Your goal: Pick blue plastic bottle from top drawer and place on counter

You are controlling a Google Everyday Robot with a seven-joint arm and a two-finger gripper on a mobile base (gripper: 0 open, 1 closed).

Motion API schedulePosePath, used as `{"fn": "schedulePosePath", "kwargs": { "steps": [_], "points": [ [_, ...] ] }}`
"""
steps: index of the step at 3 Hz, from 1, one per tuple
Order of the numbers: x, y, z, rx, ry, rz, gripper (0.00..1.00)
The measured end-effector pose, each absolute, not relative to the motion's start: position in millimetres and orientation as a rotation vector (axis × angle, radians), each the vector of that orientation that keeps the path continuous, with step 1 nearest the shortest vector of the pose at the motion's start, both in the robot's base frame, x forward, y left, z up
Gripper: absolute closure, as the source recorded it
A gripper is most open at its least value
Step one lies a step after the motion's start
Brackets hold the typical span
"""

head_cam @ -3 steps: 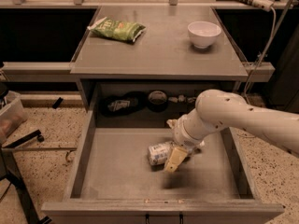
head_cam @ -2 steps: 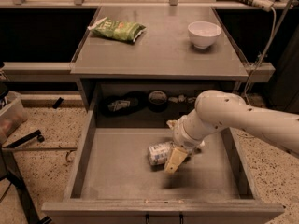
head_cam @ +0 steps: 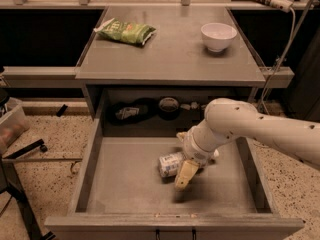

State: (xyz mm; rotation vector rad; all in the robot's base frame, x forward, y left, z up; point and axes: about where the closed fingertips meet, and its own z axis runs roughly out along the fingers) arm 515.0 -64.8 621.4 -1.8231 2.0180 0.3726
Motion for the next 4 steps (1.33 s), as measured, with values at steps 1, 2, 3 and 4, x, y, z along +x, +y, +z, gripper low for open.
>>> {"fn": "schedulePosePath", "kwargs": {
  "steps": [1, 2, 3, 4],
  "points": [
    [512.2, -65.0, 612.1, -1.823, 2.053, 0.434, 0.19],
    [511.9, -65.0, 611.8, -1.824, 2.054, 0.435, 0.42],
    [511.9, -65.0, 612.6, -1.823, 2.055, 0.436, 0.65],
    [527.2, -65.7, 664.8, -1.803, 2.039, 0.417, 0.89]
  ]
}}
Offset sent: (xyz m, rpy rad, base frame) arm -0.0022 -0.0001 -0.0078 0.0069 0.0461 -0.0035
